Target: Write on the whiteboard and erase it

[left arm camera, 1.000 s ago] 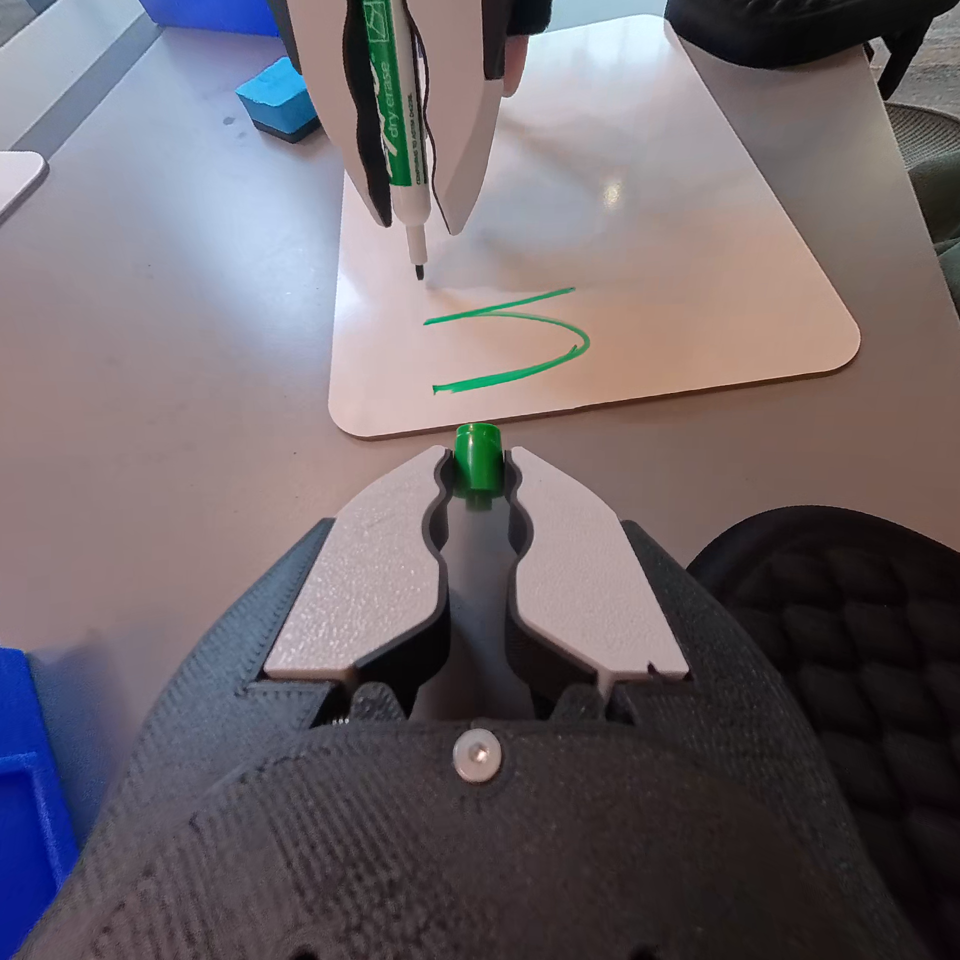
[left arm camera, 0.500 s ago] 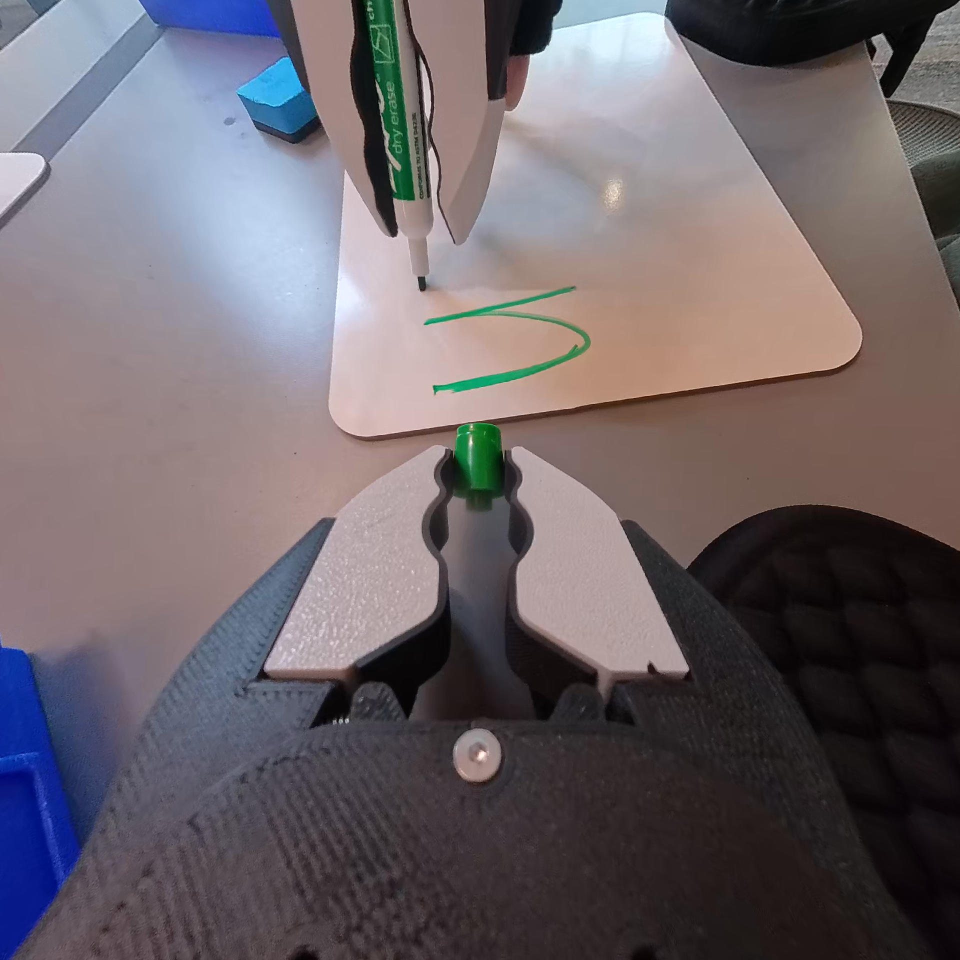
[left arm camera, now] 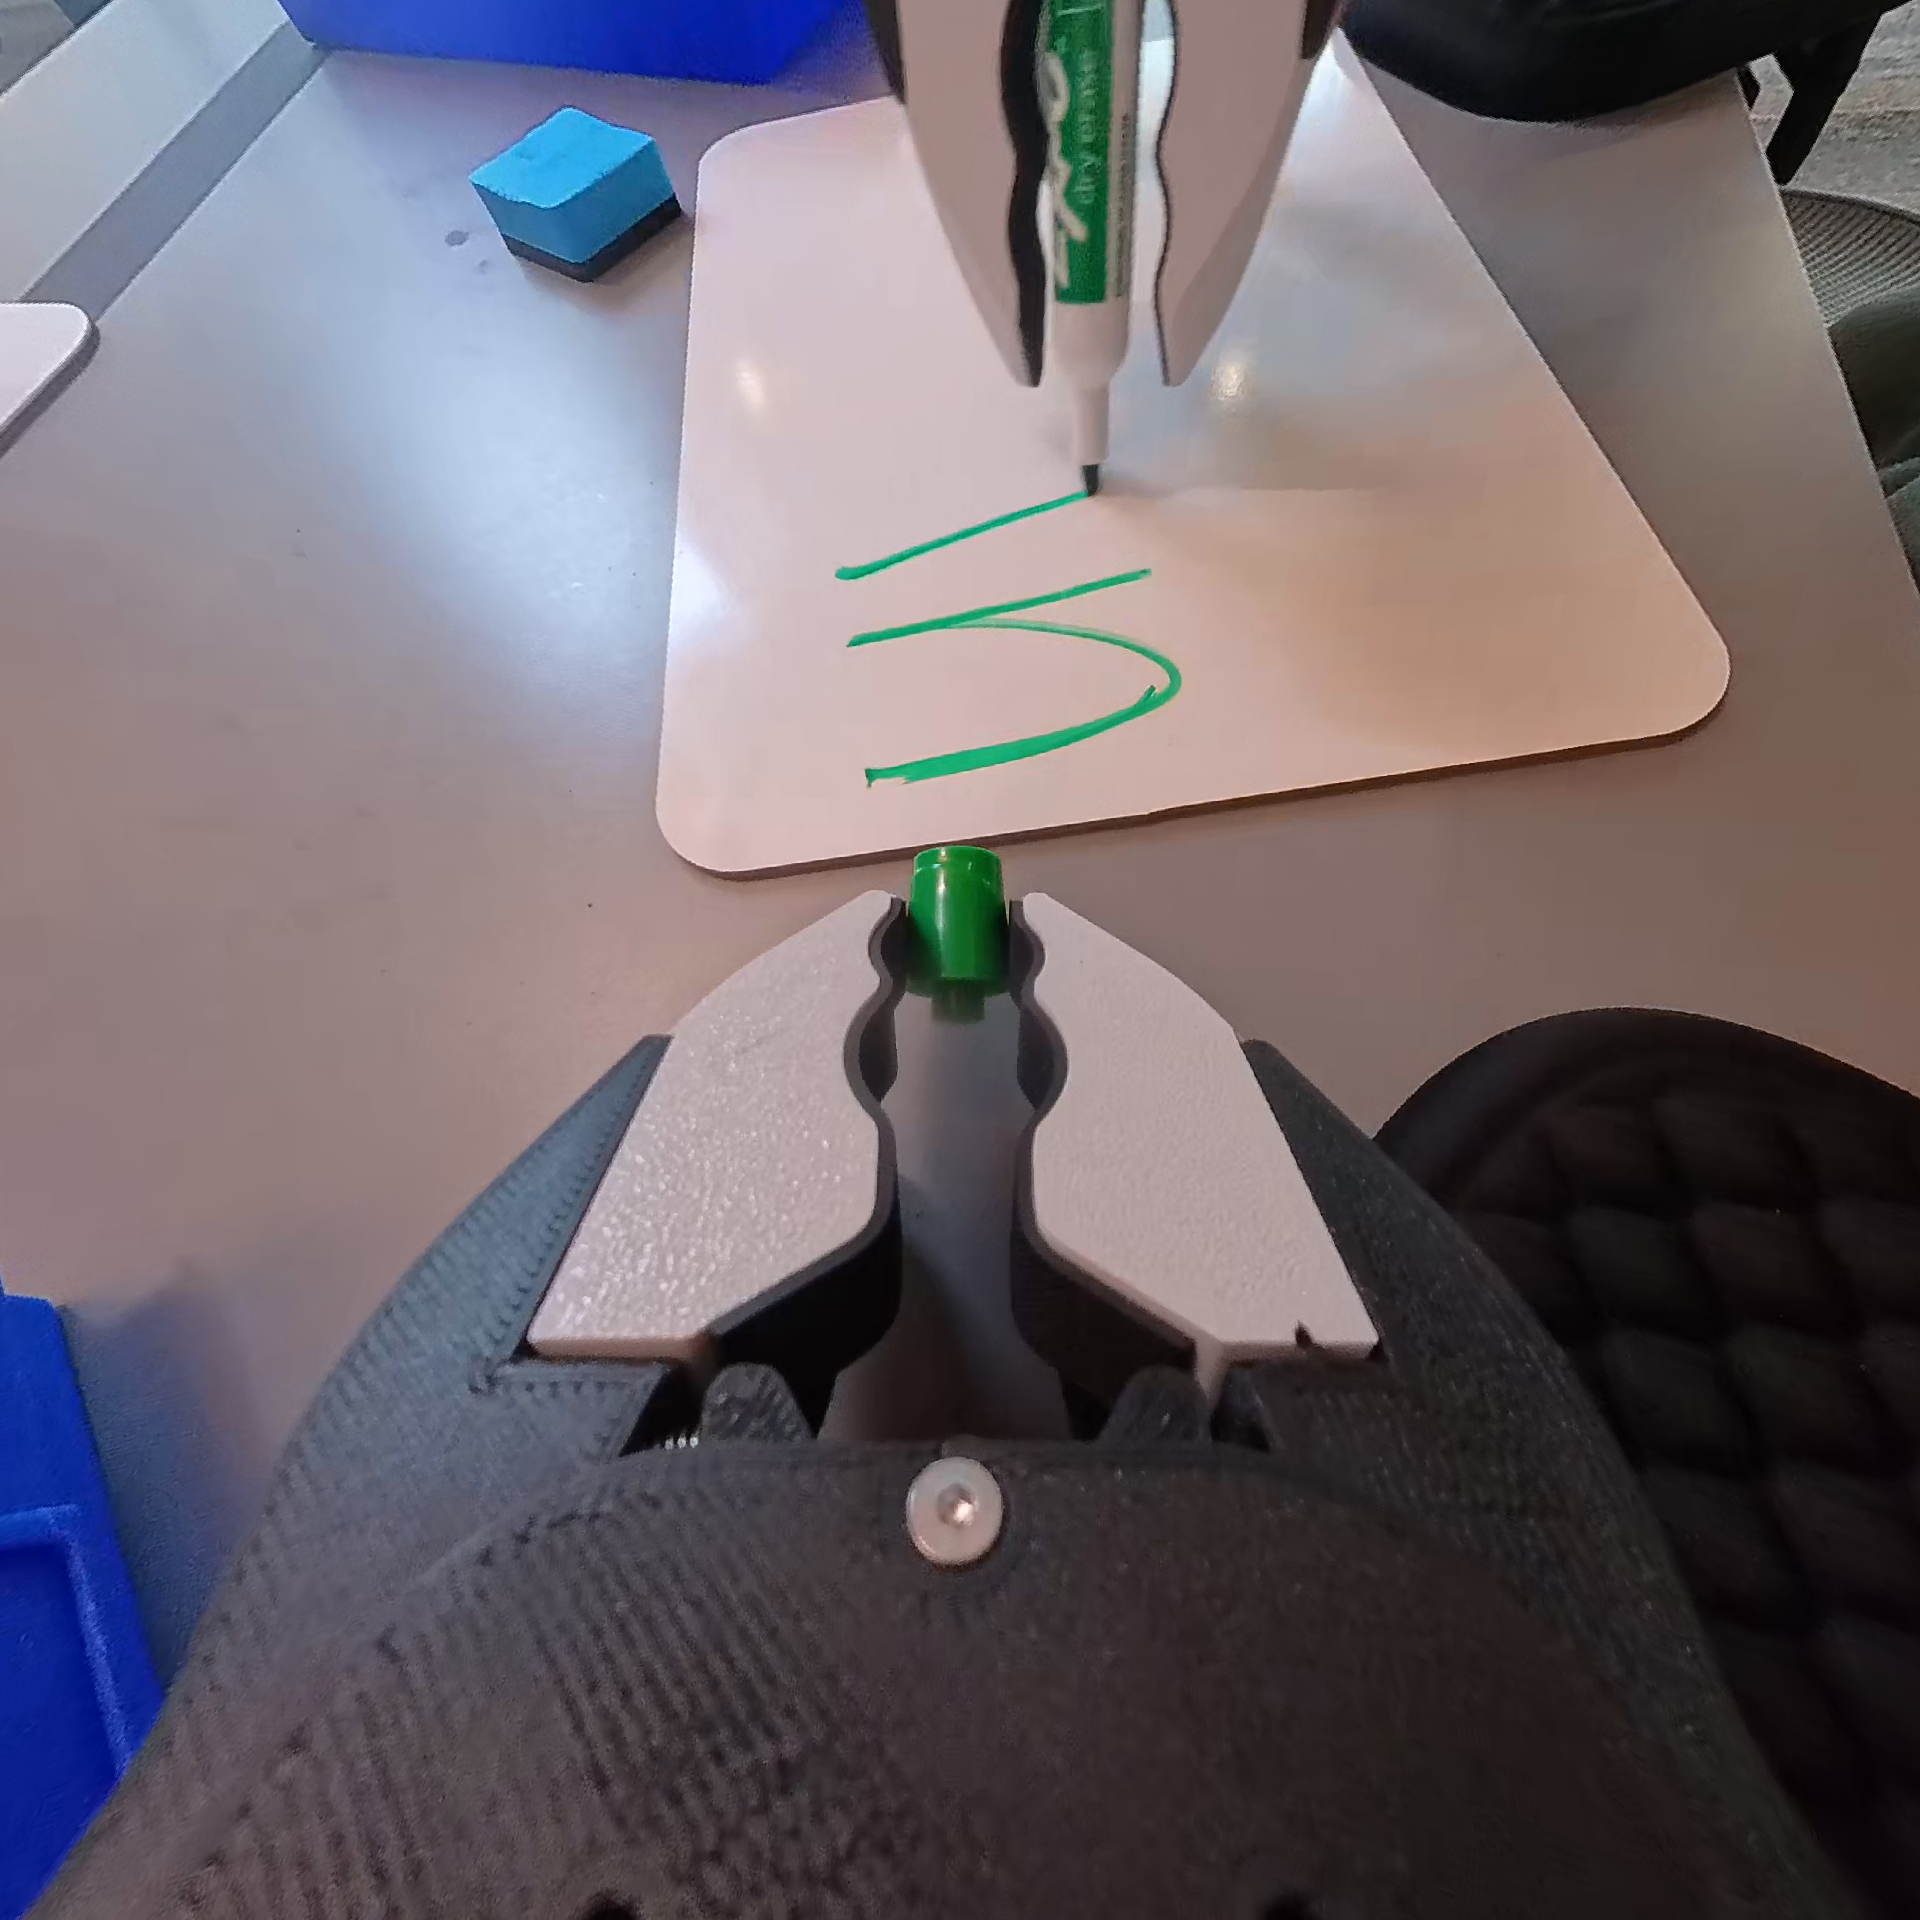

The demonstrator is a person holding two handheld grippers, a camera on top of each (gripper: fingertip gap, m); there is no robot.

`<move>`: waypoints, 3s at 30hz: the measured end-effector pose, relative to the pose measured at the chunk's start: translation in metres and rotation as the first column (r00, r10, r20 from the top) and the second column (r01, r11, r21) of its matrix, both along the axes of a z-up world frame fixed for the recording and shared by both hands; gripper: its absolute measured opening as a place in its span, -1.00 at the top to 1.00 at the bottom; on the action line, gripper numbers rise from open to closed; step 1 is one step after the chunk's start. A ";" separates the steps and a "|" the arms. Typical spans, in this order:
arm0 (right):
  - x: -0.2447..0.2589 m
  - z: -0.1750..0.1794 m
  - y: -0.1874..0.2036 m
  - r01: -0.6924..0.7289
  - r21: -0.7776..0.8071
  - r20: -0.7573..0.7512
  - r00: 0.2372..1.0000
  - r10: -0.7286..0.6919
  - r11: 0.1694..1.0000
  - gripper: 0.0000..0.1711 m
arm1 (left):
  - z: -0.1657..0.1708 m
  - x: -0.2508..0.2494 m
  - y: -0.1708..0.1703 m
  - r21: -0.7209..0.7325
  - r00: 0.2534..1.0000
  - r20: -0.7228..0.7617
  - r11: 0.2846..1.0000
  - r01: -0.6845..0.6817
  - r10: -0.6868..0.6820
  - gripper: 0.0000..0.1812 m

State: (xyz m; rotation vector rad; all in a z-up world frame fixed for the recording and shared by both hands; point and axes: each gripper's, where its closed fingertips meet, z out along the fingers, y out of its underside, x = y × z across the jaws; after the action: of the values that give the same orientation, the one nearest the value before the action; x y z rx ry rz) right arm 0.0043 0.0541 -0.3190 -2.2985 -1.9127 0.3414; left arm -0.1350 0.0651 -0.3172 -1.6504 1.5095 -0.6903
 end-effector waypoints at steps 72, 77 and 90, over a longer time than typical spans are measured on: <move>0.030 0.000 0.057 0.120 0.096 -0.026 0.993 -0.118 0.988 0.62 | 0.000 -0.002 0.002 -0.007 1.000 0.000 1.000 -0.014 0.014 0.79; 0.032 0.000 0.063 0.121 0.087 -0.020 0.993 -0.120 0.989 0.62 | 0.000 -0.002 0.002 -0.011 1.000 0.002 1.000 -0.013 0.014 0.79; 0.057 0.000 0.052 0.161 0.095 -0.011 0.987 -0.161 0.982 0.62 | 0.000 -0.002 0.003 -0.006 1.000 -0.002 1.000 -0.022 0.022 0.79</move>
State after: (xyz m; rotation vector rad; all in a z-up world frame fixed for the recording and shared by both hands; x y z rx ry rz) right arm 0.0616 0.1063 -0.3190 -2.3674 -1.6872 0.2294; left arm -0.1370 0.0683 -0.3171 -1.6699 1.4895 -0.6824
